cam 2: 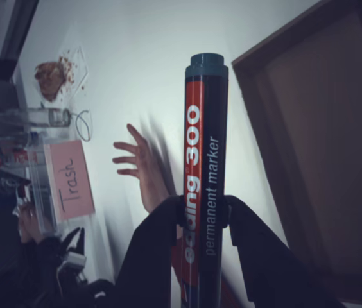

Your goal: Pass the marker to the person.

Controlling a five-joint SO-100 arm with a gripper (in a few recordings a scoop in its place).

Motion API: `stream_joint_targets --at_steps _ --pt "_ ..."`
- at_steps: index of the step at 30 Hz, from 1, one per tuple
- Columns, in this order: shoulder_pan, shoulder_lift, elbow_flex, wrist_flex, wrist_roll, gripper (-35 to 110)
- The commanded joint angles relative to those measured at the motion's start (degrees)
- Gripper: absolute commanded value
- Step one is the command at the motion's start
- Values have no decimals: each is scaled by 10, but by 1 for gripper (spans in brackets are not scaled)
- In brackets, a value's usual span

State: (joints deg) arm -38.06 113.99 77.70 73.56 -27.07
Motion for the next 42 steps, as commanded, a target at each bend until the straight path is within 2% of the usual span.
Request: stream_joint_targets --at_steps 1,9,18,33,42 --pt "-40 -9 -56 -38 -55 -5" --pt "-98 -85 -112 -141 -105 -5" --pt "-91 -228 -186 -258 -141 -5" --pt "-113 -337 -117 -485 -193 -5" --pt "-134 -451 -178 -567 -197 -5"
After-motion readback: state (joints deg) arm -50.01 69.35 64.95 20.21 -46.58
